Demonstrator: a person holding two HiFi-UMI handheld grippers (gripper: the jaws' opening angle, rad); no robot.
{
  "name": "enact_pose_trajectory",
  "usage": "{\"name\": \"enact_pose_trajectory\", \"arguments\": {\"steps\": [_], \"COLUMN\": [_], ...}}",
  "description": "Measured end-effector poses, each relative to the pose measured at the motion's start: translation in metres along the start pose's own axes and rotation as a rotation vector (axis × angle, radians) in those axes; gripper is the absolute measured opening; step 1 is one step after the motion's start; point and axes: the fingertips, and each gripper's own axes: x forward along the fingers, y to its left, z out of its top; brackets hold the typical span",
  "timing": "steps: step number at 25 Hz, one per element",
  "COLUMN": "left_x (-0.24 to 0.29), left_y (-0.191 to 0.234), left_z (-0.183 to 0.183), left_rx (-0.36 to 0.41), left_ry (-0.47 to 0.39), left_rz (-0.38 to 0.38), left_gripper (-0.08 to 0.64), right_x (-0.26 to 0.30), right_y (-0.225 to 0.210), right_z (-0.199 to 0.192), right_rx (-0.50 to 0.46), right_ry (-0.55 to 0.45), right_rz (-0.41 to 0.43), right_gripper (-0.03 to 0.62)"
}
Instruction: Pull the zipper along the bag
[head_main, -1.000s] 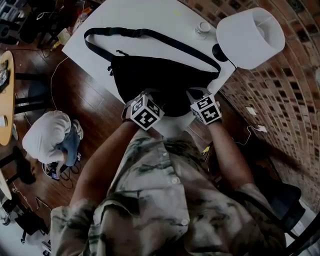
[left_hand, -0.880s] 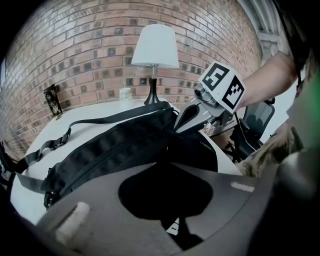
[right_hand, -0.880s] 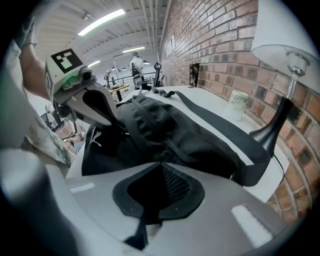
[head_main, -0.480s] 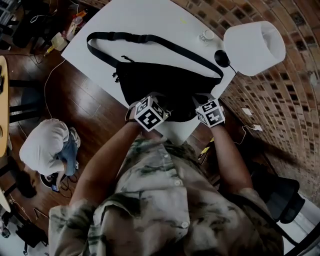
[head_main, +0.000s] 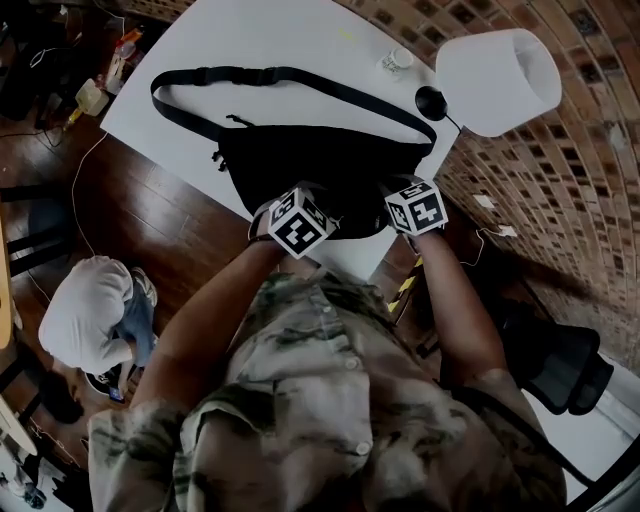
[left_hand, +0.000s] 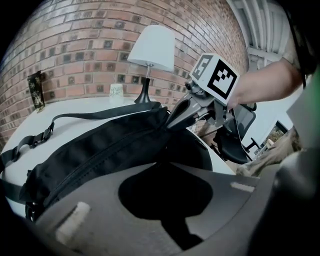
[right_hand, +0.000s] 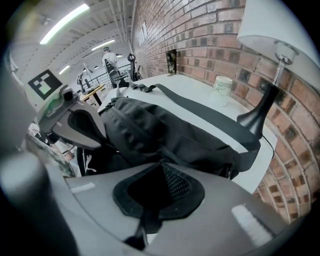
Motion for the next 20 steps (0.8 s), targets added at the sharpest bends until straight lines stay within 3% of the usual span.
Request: {"name": "enact_pose_trajectory", "arguments": {"steps": [6,10,15,20], "left_x": [0.002,-0.01,-0.039,-0.042], "left_y": [-0.003,0.011,0.028,0.03], "left_z": [0.001,-0.002,-0.011,-0.015], "left_rx": [0.009,-0.001,0.004,0.008], "left_ry": [0.007,-0.01,-0.028,-0.035], "left_rz": [-0.024,-0.02,-0.026,-0.03], "left_gripper": [0.023,0.025,0.025,0.025], "right_x": [0.011,0.011,0.01,0.012], "right_y": [-0.004,-0.015,-0.017,-0.013], "right_z": [-0.002,-0.004,-0.005,-0.004], "right_rx": [0.087,0.04,0.086,0.087], "right_ry": [0.015,0.045,0.043,0.034], "right_rz": [-0.012,-0.083,-0.046,-0.084], "right_gripper": [0.003,0.003,0.003,0.003]}}
